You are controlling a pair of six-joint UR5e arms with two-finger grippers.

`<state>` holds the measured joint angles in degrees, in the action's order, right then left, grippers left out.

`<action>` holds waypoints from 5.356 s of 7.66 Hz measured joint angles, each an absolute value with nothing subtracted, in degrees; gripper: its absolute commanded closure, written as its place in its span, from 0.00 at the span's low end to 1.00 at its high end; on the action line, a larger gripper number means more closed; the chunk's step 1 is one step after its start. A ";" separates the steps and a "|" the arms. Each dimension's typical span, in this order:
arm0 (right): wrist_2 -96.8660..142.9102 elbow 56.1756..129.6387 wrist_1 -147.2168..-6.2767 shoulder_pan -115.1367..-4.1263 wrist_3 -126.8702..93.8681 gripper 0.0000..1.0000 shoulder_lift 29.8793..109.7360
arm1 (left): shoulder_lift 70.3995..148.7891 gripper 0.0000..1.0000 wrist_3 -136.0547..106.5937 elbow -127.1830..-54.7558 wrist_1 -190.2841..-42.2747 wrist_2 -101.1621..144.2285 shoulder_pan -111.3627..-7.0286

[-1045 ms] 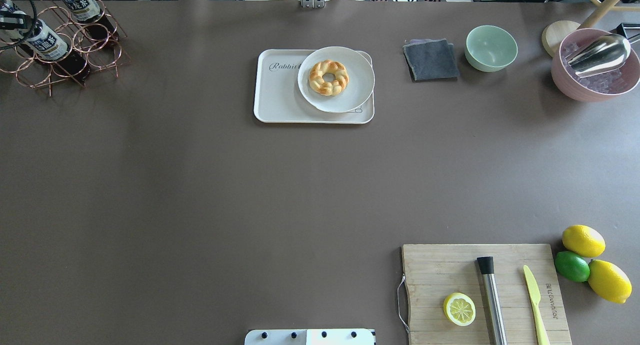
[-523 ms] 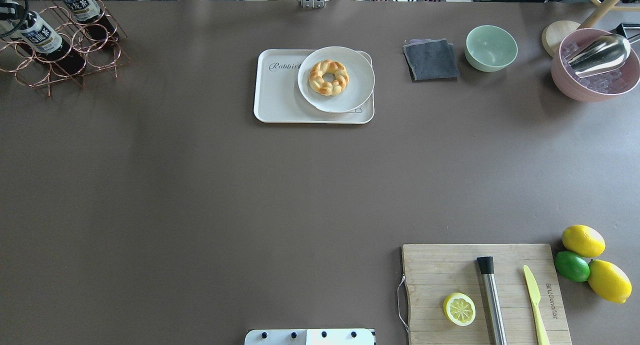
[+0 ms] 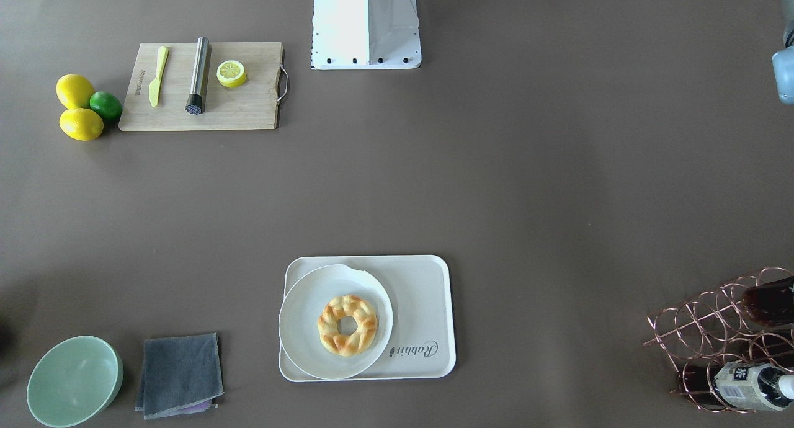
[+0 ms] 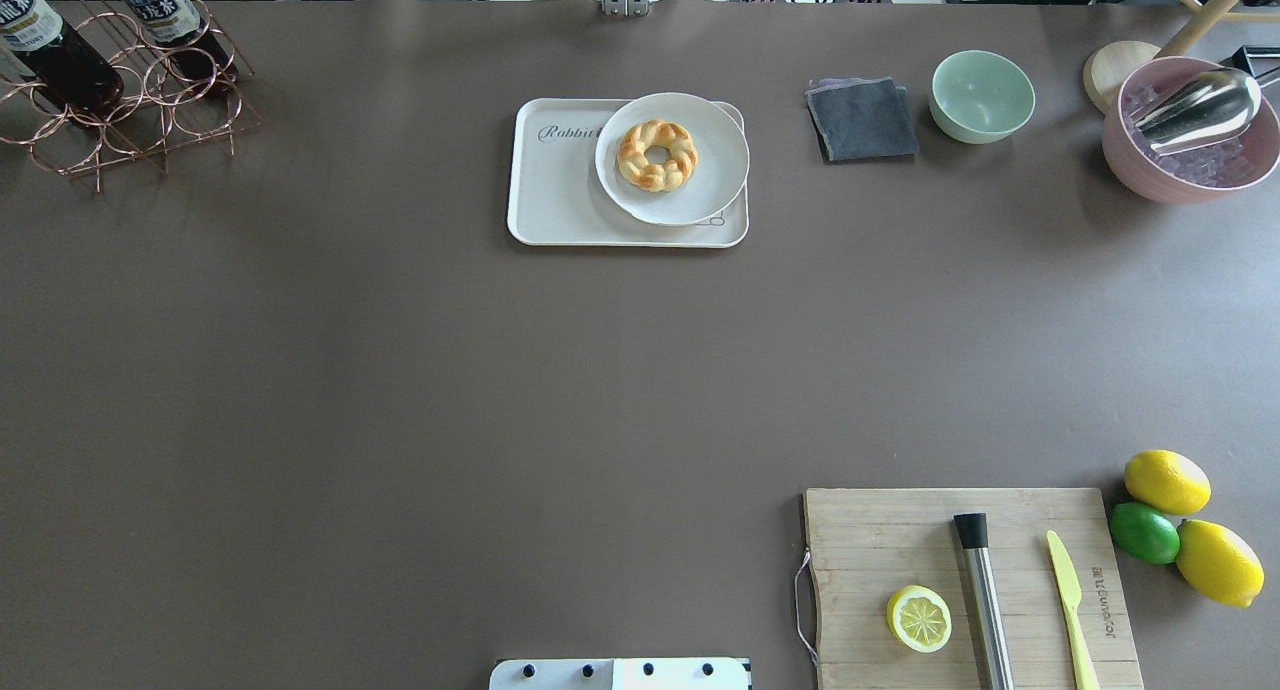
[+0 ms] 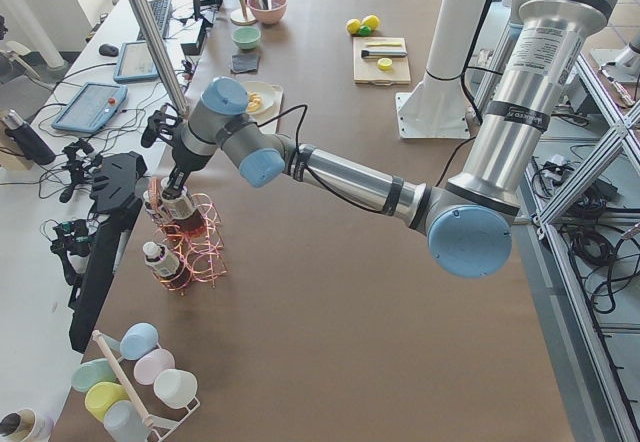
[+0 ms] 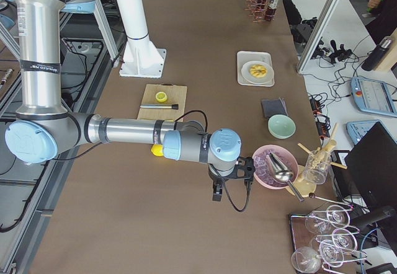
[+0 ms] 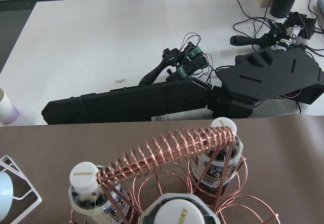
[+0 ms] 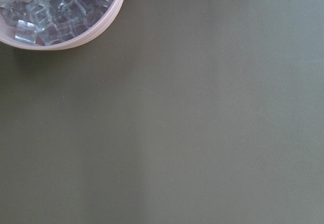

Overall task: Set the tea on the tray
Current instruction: 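Reach the left gripper into the copper rack and grasp a tea bottle, then lift the tea bottle up out of the rack with the left gripper, then carry the bottle and stand it on the table nearer the robot than the tray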

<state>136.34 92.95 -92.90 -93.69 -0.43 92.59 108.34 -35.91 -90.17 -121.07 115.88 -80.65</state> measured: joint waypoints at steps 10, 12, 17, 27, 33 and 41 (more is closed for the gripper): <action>136.89 92.96 -92.86 -93.69 -0.43 0.00 93.17 | 115.39 1.00 -49.34 -113.57 -94.64 106.47 -67.64; 136.69 93.61 -92.85 -93.71 -0.06 0.00 92.05 | 120.33 1.00 -55.91 -116.15 -87.26 97.91 -57.94; 136.57 93.44 -92.74 -93.77 0.12 0.00 92.34 | 133.03 1.00 -72.91 -116.40 -74.25 80.14 -35.37; 136.61 93.68 -92.76 -93.78 1.37 0.00 93.64 | 140.61 1.00 -78.28 -106.28 -72.50 58.97 -13.88; 136.76 93.70 -92.77 -93.79 1.23 0.00 94.16 | 139.43 0.02 -80.15 -105.35 -73.26 58.64 -12.84; 138.04 97.39 -94.37 -93.91 0.54 0.00 92.63 | 134.56 0.02 -70.44 -115.07 -75.39 67.81 -19.91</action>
<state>138.04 97.39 -94.37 -93.91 0.54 92.63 134.56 -70.44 -115.07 -75.39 67.81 -19.91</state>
